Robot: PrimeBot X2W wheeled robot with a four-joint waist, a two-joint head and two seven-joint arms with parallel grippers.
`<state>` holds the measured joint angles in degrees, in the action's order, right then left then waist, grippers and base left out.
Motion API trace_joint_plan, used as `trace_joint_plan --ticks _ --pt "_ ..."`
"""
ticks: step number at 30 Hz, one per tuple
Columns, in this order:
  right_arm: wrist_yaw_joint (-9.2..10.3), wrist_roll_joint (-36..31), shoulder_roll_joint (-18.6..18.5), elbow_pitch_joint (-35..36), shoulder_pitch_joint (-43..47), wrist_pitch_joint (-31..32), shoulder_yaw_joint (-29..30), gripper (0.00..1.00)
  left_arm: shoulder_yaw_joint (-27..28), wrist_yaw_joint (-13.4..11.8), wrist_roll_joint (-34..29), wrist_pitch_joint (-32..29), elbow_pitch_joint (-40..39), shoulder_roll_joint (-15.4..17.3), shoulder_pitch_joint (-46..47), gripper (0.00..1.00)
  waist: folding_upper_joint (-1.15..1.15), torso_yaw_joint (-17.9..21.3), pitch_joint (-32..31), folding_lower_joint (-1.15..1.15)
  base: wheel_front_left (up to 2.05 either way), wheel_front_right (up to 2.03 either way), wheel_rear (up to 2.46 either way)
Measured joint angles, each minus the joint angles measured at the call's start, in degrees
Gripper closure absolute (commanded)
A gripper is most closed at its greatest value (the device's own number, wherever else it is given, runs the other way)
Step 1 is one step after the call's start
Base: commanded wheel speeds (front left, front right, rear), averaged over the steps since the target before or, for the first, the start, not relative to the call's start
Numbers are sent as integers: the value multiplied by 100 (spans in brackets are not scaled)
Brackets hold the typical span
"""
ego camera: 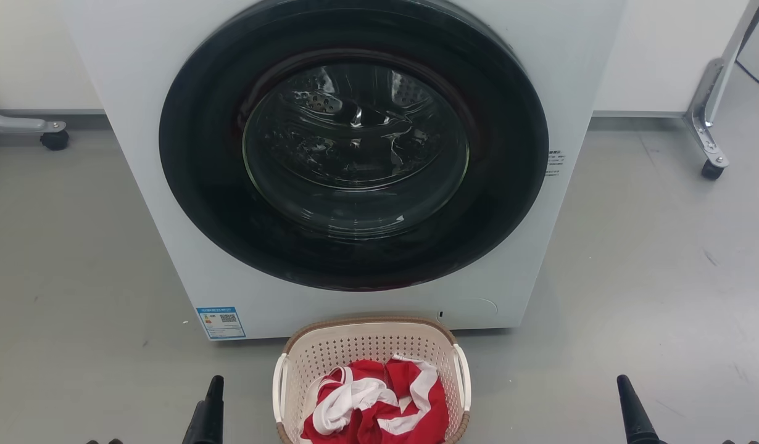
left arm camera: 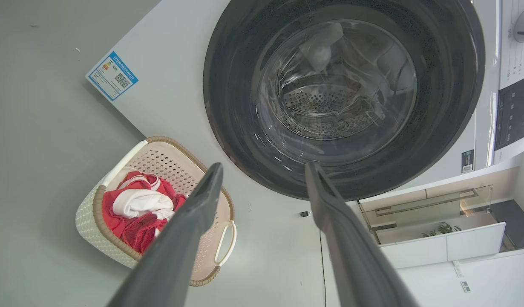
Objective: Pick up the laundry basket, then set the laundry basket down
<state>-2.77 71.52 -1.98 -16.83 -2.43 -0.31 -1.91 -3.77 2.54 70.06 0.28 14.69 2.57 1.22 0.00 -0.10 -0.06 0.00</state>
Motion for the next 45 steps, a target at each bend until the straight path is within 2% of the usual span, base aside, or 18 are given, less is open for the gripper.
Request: trace_joint_plan --ticks 17,45 --pt "281 -1803 -160 34 -5 -363 -730 0 -535 -261 -1857 353 -57 169 4 0 0 -11 2 0 0 0 0" --pt "670 -4032 -178 119 73 -938 -1383 0 -990 -660 -4363 946 -49 211 -137 0 0 -15 14 0 0 0 0"
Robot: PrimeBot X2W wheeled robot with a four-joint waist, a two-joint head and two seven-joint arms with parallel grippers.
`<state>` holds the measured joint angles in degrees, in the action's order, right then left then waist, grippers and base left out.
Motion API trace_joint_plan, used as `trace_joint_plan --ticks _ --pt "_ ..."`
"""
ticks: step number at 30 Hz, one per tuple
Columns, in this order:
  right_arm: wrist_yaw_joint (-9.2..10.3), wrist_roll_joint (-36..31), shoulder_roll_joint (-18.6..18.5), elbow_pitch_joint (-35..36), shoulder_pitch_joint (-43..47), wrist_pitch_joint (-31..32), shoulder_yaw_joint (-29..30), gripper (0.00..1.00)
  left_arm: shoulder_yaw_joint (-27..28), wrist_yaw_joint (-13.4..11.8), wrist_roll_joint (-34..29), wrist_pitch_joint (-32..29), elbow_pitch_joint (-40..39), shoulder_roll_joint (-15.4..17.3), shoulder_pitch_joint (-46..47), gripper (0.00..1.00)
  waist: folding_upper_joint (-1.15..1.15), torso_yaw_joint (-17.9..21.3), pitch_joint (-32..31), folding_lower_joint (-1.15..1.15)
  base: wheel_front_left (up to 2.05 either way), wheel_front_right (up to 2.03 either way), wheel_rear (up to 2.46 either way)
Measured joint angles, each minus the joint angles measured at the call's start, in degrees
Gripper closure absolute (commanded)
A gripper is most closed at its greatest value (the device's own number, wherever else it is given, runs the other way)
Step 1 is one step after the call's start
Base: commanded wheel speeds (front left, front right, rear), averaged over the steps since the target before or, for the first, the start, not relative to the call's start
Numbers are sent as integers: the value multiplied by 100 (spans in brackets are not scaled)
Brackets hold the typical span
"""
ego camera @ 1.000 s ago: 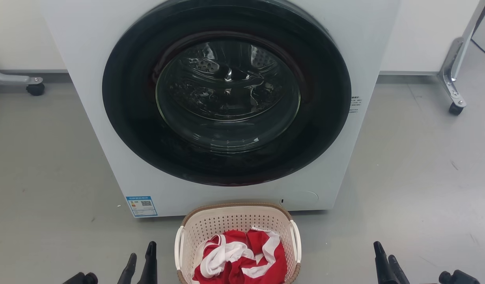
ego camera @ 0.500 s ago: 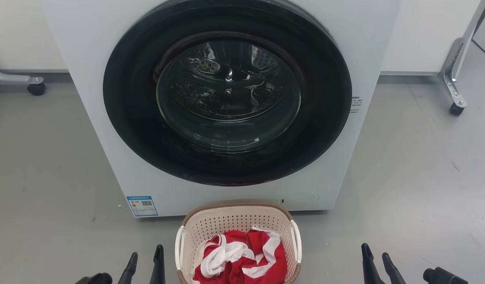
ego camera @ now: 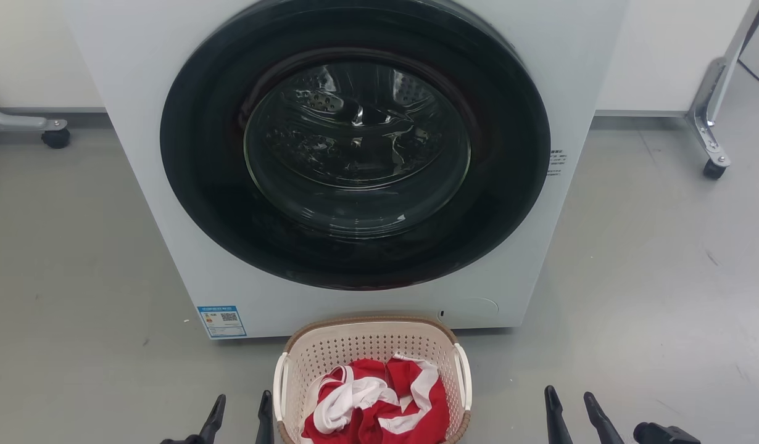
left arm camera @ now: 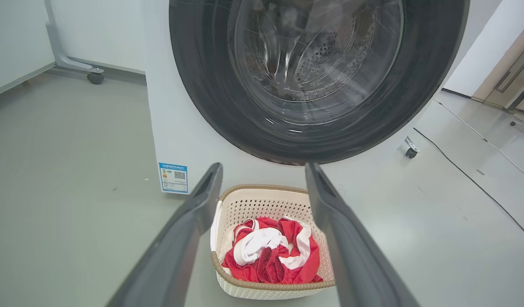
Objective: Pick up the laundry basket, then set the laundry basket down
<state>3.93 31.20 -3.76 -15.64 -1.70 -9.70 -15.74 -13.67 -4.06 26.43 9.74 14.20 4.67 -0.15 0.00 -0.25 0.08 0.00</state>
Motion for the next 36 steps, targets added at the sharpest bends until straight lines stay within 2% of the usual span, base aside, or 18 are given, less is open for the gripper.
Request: trace_joint_plan --ticks 9,21,36 --pt "123 -781 -1 36 8 -209 -242 0 -166 -135 -900 202 -2 -2 -38 0 0 0 4 0 0 0 0" --pt "279 -1733 -1 69 62 -459 -533 0 -308 -303 -1752 458 -8 -19 -151 0 0 2 21 0 0 0 0" --pt "264 -1759 4 44 110 -459 -511 0 -216 -305 -1623 458 2 -84 -154 0 0 1 7 0 0 0 0"
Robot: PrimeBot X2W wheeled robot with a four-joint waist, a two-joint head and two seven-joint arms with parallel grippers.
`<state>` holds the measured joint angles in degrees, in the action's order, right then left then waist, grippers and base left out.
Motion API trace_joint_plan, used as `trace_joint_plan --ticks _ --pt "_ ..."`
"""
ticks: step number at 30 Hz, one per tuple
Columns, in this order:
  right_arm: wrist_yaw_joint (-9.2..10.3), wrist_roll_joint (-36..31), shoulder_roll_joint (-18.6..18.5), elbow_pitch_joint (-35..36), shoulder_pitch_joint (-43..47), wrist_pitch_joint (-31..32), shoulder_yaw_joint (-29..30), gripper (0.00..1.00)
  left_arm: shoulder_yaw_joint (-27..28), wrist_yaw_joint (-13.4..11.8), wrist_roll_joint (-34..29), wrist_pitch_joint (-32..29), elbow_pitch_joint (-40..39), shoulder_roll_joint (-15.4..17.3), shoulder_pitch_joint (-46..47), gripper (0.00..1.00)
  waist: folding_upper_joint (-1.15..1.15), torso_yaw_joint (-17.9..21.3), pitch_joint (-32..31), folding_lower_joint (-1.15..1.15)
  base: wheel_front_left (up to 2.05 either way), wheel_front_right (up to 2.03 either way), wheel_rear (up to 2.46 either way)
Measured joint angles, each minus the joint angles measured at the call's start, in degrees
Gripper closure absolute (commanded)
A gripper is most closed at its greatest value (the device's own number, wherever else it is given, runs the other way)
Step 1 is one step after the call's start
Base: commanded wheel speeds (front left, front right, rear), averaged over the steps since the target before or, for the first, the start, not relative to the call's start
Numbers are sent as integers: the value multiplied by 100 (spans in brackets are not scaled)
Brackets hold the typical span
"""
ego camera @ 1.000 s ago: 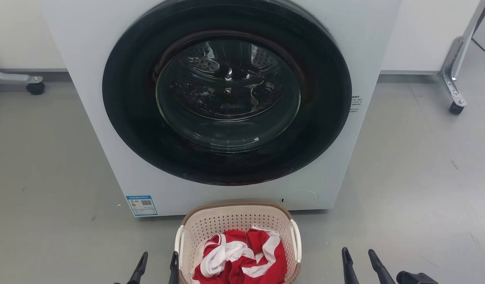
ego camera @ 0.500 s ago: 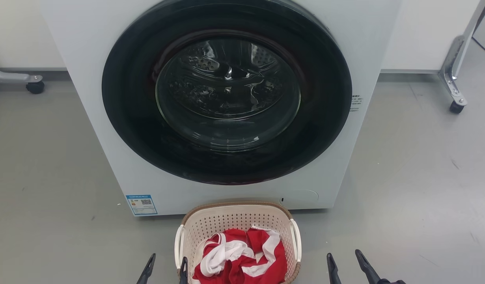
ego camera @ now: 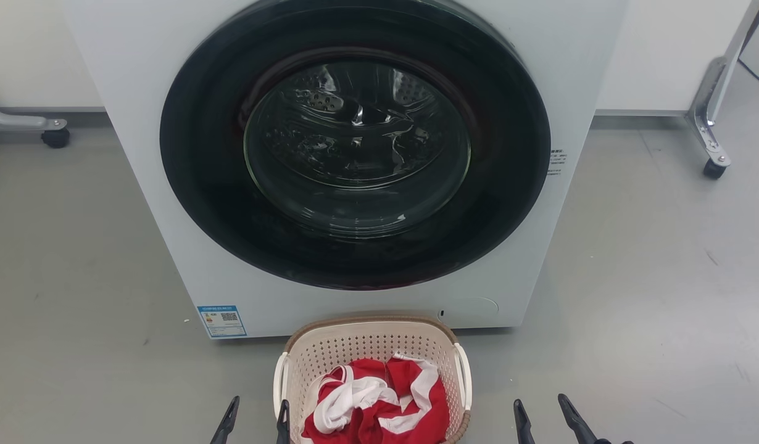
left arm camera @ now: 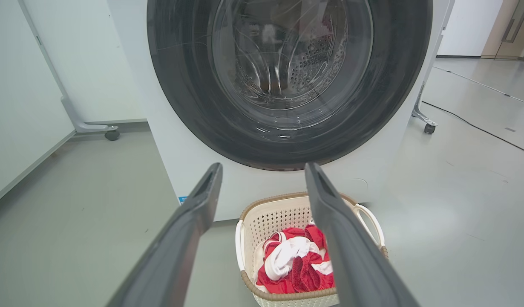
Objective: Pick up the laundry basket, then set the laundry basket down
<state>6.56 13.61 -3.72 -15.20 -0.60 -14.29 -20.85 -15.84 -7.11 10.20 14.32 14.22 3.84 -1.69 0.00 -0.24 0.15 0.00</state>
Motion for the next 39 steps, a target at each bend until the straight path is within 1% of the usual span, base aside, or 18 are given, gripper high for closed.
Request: trace_joint_plan --ticks 16,24,39 --pt "-12 0 14 74 -2 0 52 0 -65 1 14 0 -122 -25 5 0 0 -23 -63 0 0 0 0" --pt "-52 0 20 108 2 0 75 0 -48 1 13 0 -227 -32 4 0 0 -28 -66 0 0 0 0" --pt "-52 -1 38 160 8 0 116 0 -10 1 4 0 -345 -44 3 0 0 -27 -42 0 0 0 0"
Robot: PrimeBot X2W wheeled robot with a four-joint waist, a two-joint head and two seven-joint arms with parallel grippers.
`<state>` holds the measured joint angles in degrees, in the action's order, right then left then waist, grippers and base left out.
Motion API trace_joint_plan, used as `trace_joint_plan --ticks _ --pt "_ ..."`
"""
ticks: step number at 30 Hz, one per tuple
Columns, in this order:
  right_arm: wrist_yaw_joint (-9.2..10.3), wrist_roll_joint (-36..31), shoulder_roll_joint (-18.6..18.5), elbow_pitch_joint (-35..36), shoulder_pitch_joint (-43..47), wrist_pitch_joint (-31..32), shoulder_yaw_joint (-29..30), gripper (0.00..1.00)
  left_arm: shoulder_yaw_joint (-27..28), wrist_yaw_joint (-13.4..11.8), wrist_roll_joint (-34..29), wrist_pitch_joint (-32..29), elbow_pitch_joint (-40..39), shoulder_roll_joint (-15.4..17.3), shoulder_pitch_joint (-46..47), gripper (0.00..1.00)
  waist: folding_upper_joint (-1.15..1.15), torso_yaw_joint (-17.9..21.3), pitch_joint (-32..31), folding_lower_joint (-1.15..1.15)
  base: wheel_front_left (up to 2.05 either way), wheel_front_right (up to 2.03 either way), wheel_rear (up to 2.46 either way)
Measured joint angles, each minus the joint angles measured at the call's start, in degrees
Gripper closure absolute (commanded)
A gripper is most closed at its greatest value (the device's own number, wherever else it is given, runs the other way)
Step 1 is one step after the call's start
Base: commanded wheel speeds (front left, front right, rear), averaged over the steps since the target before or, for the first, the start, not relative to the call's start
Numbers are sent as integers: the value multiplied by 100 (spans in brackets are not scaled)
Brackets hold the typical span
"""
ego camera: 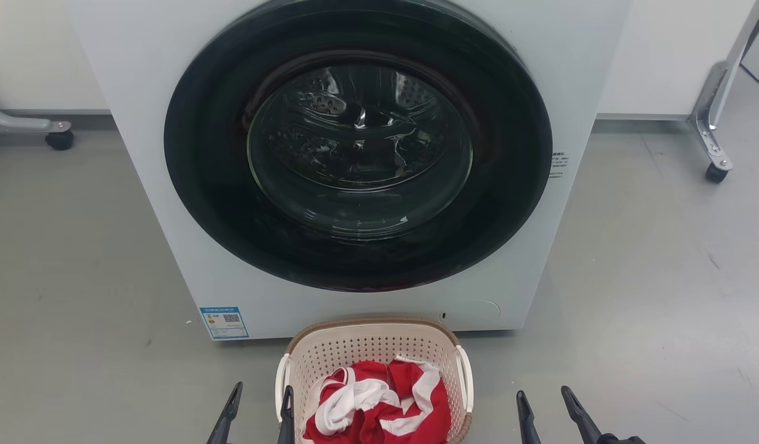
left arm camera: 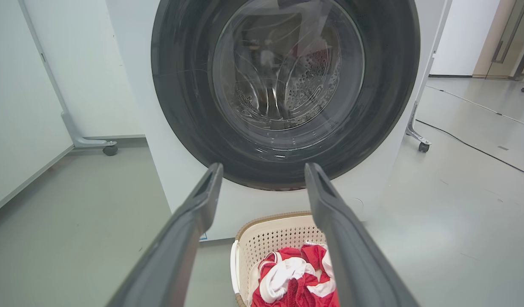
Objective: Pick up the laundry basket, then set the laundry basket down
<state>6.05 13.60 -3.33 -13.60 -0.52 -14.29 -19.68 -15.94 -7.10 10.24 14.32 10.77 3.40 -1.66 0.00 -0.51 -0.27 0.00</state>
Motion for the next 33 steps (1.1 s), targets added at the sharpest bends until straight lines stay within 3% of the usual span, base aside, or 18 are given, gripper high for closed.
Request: trace_joint_plan --ticks 33 --pt "-57 -45 23 131 -14 0 67 0 59 -1 -49 0 -180 -15 -1 0 0 8 264 1 0 0 0"
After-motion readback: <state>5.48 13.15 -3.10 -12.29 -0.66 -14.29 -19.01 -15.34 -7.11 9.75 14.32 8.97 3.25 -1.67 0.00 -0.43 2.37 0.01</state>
